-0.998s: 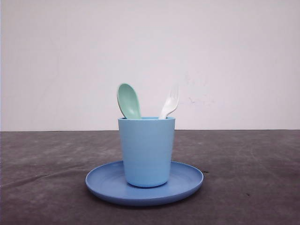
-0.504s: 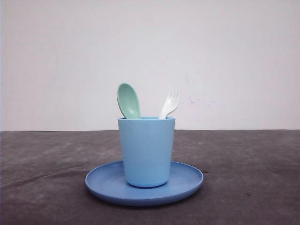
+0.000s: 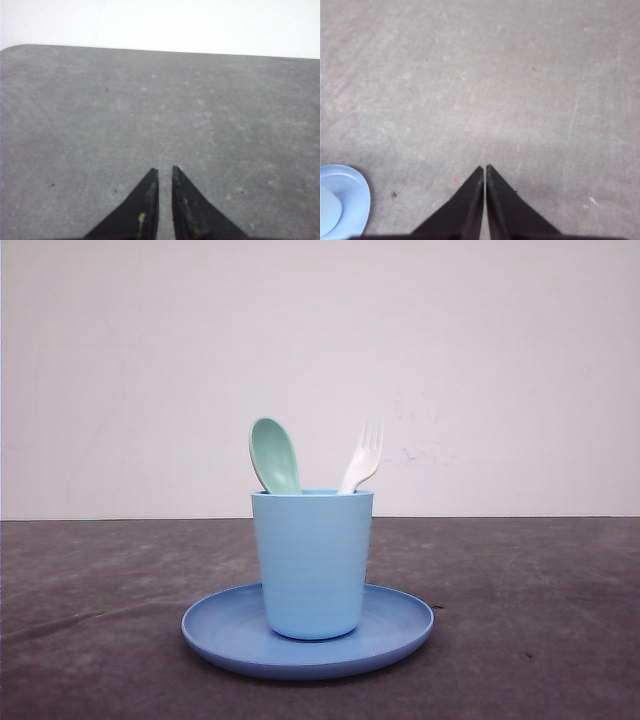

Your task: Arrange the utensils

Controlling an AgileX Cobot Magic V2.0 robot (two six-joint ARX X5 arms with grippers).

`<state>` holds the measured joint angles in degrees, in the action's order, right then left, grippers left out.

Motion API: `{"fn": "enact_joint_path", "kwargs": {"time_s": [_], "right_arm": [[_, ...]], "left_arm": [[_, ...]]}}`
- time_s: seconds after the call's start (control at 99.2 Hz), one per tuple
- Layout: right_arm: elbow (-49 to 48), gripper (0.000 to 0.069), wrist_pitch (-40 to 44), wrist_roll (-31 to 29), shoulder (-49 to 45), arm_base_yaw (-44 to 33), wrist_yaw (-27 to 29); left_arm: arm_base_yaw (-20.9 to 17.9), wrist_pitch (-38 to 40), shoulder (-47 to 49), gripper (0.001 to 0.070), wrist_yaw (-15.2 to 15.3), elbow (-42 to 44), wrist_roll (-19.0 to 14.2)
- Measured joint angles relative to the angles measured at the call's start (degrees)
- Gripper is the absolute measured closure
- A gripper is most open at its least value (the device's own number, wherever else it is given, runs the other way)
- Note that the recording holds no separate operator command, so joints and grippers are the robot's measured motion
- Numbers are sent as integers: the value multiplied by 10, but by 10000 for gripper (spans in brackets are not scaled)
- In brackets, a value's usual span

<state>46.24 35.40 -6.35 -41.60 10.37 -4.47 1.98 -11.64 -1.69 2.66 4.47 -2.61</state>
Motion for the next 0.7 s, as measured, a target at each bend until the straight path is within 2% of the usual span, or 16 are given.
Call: {"fn": "enact_joint_path", "kwargs": {"time_s": [0.141,0.696], "right_arm": [[0,684,-1,0,0,0,0],[0,684,-5,0,0,0,0]], "left_arm": [[0,11,13,687,0,-26,0],[0,11,14,687,-1,-26,16]]}}
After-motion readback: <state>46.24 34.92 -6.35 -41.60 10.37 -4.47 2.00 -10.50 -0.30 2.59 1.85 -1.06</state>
